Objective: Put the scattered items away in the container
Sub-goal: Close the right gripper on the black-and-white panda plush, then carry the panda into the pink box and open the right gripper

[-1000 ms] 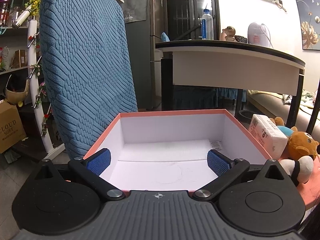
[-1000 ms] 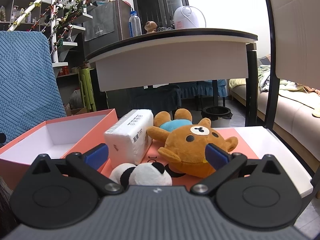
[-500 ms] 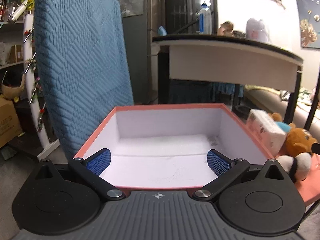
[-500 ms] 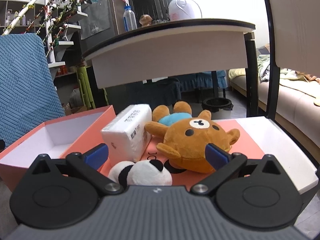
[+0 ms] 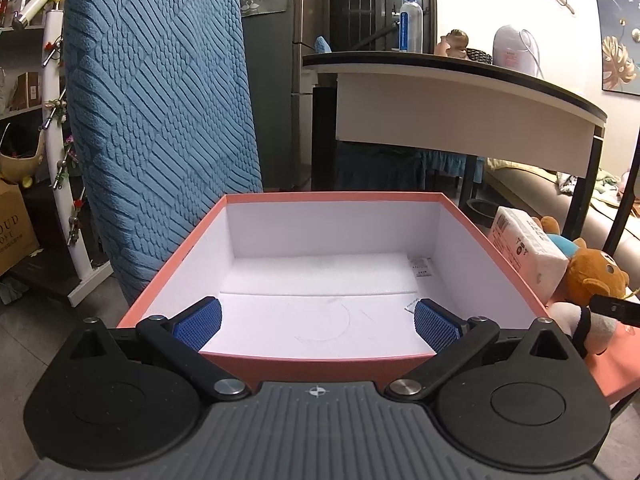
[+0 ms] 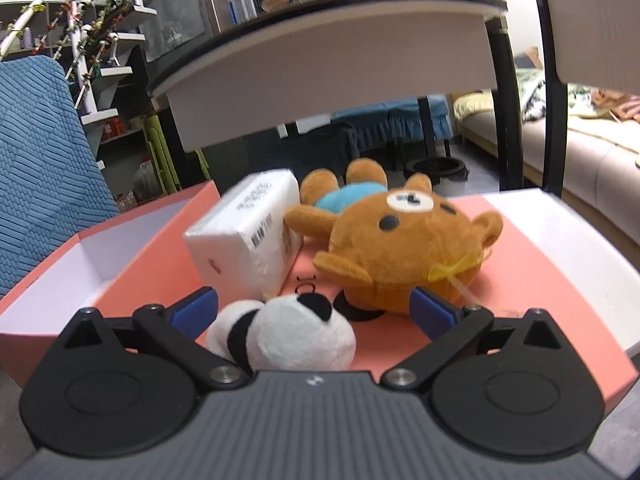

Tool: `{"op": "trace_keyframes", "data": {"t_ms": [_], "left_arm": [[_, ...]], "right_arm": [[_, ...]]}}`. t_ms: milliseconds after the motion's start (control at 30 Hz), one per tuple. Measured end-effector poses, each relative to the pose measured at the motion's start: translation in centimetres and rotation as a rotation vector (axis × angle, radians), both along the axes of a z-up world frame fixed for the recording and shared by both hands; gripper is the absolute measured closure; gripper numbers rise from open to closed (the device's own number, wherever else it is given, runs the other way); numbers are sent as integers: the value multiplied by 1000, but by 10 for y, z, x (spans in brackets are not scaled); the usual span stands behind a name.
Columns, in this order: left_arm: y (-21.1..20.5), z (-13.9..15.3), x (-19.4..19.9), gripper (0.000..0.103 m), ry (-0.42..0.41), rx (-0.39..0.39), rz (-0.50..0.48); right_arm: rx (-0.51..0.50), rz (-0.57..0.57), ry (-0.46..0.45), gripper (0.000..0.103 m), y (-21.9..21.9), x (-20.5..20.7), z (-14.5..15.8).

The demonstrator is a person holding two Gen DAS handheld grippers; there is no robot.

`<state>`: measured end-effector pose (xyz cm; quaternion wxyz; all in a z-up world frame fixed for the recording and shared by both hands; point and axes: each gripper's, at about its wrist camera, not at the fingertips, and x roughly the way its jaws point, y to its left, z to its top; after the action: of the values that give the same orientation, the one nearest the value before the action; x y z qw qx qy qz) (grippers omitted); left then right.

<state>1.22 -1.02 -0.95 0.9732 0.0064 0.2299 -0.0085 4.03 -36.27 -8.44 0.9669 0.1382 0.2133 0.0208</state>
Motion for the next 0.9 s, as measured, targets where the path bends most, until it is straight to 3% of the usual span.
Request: {"op": "trace_keyframes", "data": {"t_ms": [233, 300, 400, 667, 900], "left_arm": [[1, -1, 2, 0, 24, -13, -5], [2, 0, 1, 0, 21, -18, -4], [5, 3, -1, 0, 11, -30, -1], [11, 10, -9, 0, 0, -64, 1], [13, 14, -19, 0, -31, -49, -12]], "right_arm": [[64, 26, 31, 28, -1, 6, -7], [82, 40, 28, 41, -1, 6, -7], [106, 48, 32, 49, -1, 3, -4], [156, 50, -21, 49, 9, -8, 20], [172, 59, -74, 49, 39, 9, 57]]}}
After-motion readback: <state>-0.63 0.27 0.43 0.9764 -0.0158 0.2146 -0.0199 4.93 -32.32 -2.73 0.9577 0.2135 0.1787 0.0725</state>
